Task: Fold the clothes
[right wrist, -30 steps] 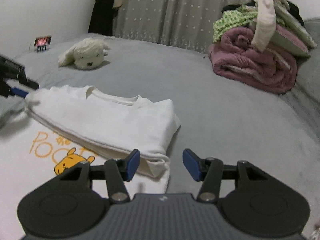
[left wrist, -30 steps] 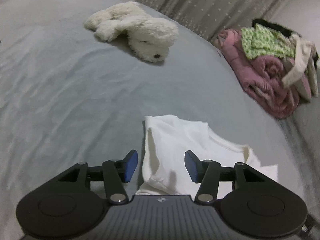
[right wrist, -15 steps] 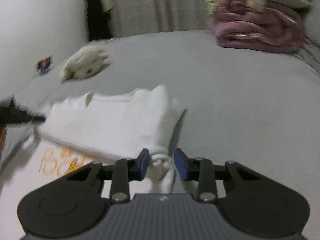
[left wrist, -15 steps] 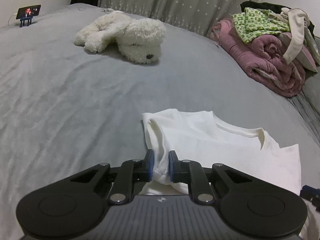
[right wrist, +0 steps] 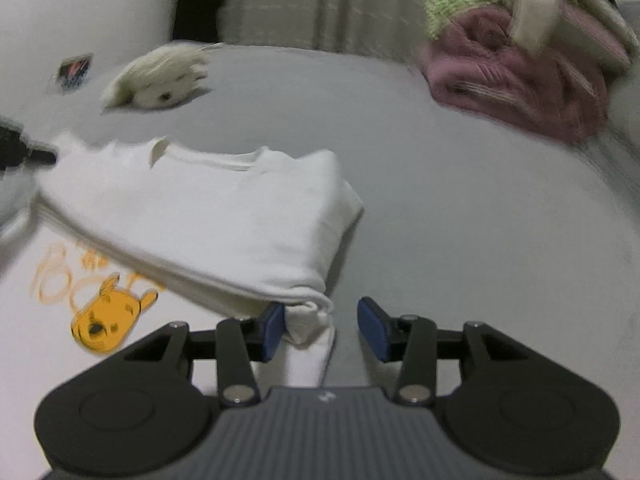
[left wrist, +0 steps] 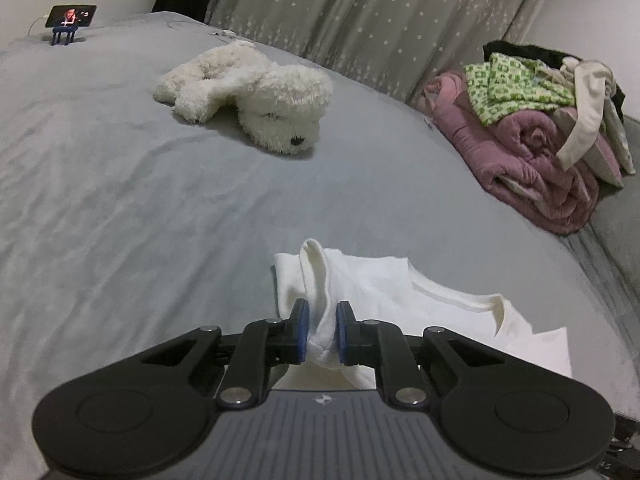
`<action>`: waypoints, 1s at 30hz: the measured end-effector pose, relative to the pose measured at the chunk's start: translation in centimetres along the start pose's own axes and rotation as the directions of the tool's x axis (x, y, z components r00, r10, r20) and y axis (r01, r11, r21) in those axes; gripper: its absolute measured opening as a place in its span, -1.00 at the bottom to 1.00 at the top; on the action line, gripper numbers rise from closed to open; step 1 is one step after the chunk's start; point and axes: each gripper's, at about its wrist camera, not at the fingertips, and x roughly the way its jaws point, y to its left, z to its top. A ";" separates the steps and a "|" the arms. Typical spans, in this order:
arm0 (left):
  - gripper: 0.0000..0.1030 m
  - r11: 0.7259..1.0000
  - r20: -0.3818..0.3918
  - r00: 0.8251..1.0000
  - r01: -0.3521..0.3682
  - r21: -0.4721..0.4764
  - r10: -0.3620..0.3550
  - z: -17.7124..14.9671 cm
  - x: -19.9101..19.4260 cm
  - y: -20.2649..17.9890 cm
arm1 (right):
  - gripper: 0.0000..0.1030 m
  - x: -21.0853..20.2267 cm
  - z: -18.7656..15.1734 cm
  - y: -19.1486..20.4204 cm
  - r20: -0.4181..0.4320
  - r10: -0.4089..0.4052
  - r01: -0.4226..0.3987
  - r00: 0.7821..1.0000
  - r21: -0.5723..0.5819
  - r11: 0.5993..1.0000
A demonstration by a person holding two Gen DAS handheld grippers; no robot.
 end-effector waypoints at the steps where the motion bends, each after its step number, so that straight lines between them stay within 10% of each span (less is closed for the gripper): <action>1: -0.77 1.000 0.006 1.000 0.006 -0.009 -0.006 0.1 -0.2 0.0 | -0.21 0.1 0.0 -0.3 -0.005 0.004 -0.003 1.000 0.028 1.000; 7: -0.77 1.000 0.030 0.999 0.016 -0.001 -0.016 0.3 -0.3 0.0 | -0.22 0.2 -0.5 -1.4 -0.026 -0.033 0.037 0.999 0.178 0.983; 14: -0.77 1.000 0.007 1.000 0.011 -0.002 -0.011 -0.1 0.2 0.1 | -0.28 -1.1 0.0 1.2 0.107 -0.034 0.038 0.994 -0.036 0.999; 21: -0.76 0.997 0.035 0.997 0.070 0.028 -0.071 -0.6 -0.5 -1.2 | -0.37 -0.6 -0.7 -1.8 0.098 -0.102 0.070 0.990 0.288 0.955; 30: -0.77 0.988 0.120 0.982 0.135 0.080 -0.144 -0.9 -2.2 -3.3 | 0.09 0.7 -1.4 0.2 0.071 -0.307 0.284 0.949 0.226 0.932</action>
